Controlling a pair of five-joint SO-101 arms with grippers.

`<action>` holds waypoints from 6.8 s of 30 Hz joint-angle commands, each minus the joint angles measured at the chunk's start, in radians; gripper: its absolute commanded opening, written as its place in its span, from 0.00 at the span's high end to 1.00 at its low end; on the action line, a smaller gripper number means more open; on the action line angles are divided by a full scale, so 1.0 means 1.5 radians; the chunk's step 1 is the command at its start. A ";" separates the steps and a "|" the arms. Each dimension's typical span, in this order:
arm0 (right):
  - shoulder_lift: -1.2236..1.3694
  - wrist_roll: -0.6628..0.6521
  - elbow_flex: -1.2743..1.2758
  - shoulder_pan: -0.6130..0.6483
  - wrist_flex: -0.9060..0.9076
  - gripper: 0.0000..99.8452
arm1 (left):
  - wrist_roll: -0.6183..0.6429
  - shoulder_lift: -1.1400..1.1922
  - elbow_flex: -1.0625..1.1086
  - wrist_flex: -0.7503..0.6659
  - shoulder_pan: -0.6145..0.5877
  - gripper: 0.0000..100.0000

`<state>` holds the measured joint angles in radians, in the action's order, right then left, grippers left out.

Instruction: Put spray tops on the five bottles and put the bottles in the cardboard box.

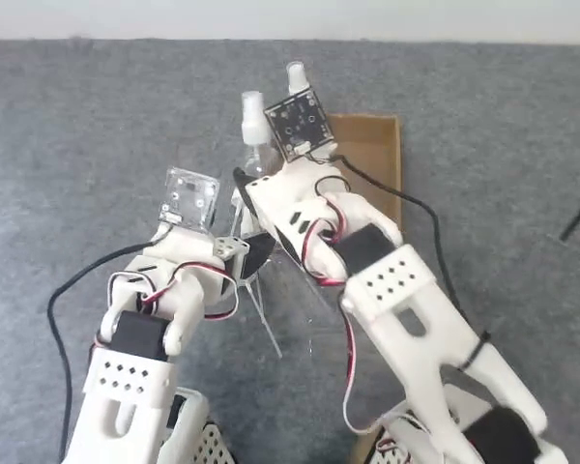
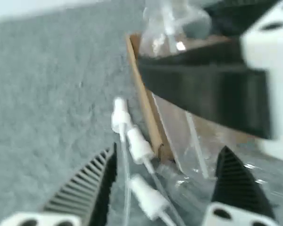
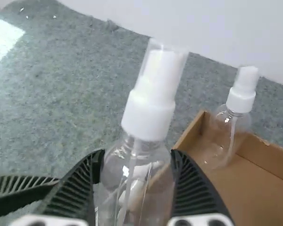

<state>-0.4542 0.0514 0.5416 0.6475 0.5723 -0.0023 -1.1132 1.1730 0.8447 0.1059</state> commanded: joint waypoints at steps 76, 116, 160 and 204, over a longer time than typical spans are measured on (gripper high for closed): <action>0.520 -0.133 -0.228 -0.306 -0.390 0.99 | -0.009 -0.012 0.038 -0.086 -0.082 0.84; 0.513 -0.134 -0.287 -0.310 -0.384 0.76 | -0.009 -0.012 0.038 -0.086 -0.080 0.84; -0.024 -0.219 0.001 -0.040 0.514 0.76 | -0.008 -0.008 0.038 -0.086 -0.081 0.84; -0.030 -0.295 0.244 -0.132 0.297 0.99 | -0.008 -0.011 0.047 -0.089 -0.077 0.84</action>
<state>-0.4511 -0.3107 0.9728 0.4526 0.9774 -0.0161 -1.1132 1.2528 0.7388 -0.0153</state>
